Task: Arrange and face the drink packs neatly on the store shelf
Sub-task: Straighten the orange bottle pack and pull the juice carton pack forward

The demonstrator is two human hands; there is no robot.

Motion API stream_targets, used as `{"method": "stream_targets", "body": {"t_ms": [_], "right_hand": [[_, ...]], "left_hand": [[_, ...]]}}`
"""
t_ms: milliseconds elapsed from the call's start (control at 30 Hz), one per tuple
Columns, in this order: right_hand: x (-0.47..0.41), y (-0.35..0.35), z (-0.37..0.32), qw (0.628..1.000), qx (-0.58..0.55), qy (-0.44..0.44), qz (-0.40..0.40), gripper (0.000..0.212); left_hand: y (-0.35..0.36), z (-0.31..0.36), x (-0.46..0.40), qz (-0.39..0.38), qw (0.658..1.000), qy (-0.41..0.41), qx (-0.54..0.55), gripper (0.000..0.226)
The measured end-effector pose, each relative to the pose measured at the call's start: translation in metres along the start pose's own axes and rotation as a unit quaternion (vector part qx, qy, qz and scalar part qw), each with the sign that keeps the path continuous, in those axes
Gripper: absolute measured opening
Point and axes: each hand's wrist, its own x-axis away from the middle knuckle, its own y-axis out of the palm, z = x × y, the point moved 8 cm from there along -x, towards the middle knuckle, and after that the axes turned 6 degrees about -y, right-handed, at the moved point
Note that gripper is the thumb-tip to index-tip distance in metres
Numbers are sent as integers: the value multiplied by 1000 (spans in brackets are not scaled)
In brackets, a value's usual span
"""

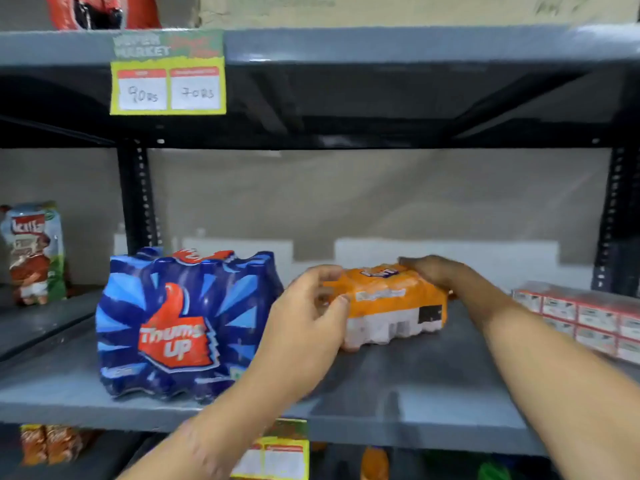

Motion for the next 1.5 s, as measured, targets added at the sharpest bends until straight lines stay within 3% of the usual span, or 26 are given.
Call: {"method": "stream_targets", "body": {"t_ms": [67, 133, 200, 333, 433, 500, 600, 700, 733, 800, 867, 967, 1067, 1100, 1200, 1267, 1367, 1500], "right_hand": [[-1, 3, 11, 997, -71, -26, -23, 39], [7, 0, 11, 996, -71, -53, -7, 49], [17, -11, 19, 995, -44, -82, 31, 62], [56, -23, 37, 976, -103, -176, 73, 54], [94, -31, 50, 956, -178, -222, 70, 30], [113, -28, 57, 954, -196, -222, 53, 21], [146, -18, 57, 962, -173, -193, 83, 45], [197, -6, 41, 946, -167, -217, 173, 47], [213, 4, 32, 944, -180, -226, 159, 51], [235, 25, 17, 944, -231, -229, 48, 67], [233, 27, 16, 927, -319, -194, -43, 73], [189, -21, 40, 905, -392, -147, 78, 68], [136, -46, 55, 905, -395, -103, 116, 43], [122, -44, 55, 921, -361, -105, 104, 38], [93, -29, 51, 939, -319, -123, 30, 43], [89, -14, 52, 935, -336, -112, -20, 56], [92, -4, 48, 939, -310, -149, -22, 55], [111, -1, 49, 953, -252, -166, 4, 42]], "left_hand": [[24, -9, -21, 34, 991, -117, -58, 35], [34, -32, -41, 32, 966, -235, -102, 67], [48, -40, -48, 24, 960, -274, -57, 63], [59, -48, -34, -7, 977, -207, 46, 36], [58, -38, -24, -28, 991, -132, -3, 39], [56, -39, -25, 9, 990, -114, -87, 48], [52, -42, -37, 110, 971, -140, -159, 48], [76, -58, -51, 60, 974, -202, -88, 24], [87, -60, -52, 22, 973, -227, -22, 30], [100, -52, -45, -34, 956, -258, 136, 49], [94, -42, -42, -39, 952, -207, 223, 67], [75, -30, -24, -48, 990, -80, 107, 92], [51, -42, -20, 30, 994, -90, 49, 120], [42, -47, -23, 64, 992, -92, 52, 113], [32, -61, -38, 138, 982, -125, 42, 52], [45, -75, -49, 111, 975, -194, 14, 24], [76, -81, -52, -4, 973, -227, 50, 40], [72, -74, -43, -29, 979, -197, -53, 46]]}}
